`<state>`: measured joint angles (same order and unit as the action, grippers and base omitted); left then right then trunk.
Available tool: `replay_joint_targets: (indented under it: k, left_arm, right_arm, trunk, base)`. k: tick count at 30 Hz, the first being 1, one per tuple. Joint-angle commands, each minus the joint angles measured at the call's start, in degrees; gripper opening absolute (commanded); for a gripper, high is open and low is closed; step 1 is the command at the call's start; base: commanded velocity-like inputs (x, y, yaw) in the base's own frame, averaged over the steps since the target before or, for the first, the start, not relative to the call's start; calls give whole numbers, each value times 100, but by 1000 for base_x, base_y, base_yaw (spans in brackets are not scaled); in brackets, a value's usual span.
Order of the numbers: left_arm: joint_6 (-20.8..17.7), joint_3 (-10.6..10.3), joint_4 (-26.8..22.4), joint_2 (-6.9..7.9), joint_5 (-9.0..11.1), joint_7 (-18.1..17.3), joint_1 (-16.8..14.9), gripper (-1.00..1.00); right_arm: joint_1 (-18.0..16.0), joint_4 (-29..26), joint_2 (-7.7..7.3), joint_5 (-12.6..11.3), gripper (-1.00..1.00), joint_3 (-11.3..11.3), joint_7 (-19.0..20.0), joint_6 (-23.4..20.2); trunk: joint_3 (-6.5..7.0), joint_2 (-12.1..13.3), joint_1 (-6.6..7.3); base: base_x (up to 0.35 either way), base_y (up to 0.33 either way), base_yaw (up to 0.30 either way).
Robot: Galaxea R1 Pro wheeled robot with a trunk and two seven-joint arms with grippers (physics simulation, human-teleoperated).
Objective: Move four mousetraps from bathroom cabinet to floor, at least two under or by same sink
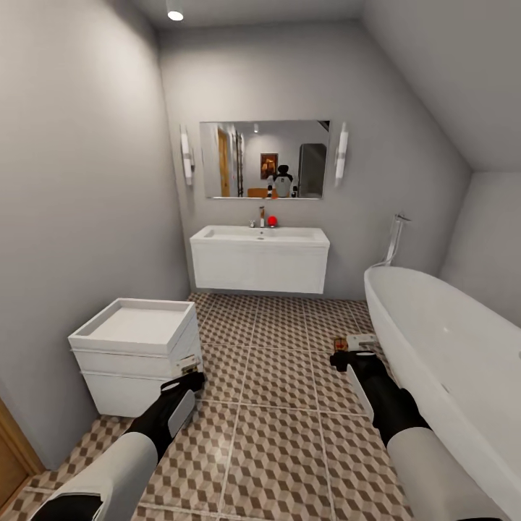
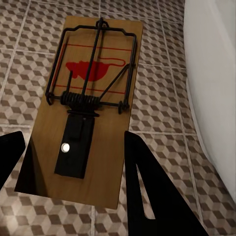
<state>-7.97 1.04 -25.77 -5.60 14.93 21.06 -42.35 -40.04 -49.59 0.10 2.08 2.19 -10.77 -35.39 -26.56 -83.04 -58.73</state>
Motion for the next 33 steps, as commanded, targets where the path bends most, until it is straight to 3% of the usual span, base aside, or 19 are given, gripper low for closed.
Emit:
replay_joint_targets:
  k: [1, 7, 8, 9, 11, 13, 33]
  left_arm:
    - [-35, 10, -8, -6, 9, 14, -1, -100]
    - [-50, -81, 8, -65, -98, -22, -1, -100]
    - [-52, -204, 5, -68, -160, -92, -1, -100]
    - [-53, -659, 6, -65, -279, -457, -1, -100]
    - [-53, -910, 6, -60, -306, -687, -1, -100]
    - [-50, -997, 4, -55, -311, -762, -1, -100]
    - [-39, -1076, -20, -39, -305, -823, -1, -100]
  right_arm:
    - [-3, -7, -1, 3, -100, 10, -4, -32]
    - [-3, 15, -7, -1, -100, 10, 2, -27]
    - [-3, 17, -11, -1, -100, 10, 3, -21]
    - [-3, 23, -22, -4, -100, 10, 6, 4]
    - [-3, 26, -21, -11, -100, 10, 8, 14]
    - [-3, 27, -17, -24, -100, 10, 11, 5]
    - [-3, 37, -1, -60, -100, 10, 4, -33]
  trunk:
    - [-7, -4, 0]
    - [-7, -4, 0]
    - [-7, -4, 0]
    - [-7, -4, 0]
    - [-7, -4, 0]
    - [-7, -4, 0]
    - [-7, -4, 0]
  base:
    - [3, -1, 0]
    - [1, 0, 0]
    - [0, 0, 0]
    - [0, 0, 0]
    - [0, 0, 0]
    - [0, 0, 0]
    - [0, 0, 0]
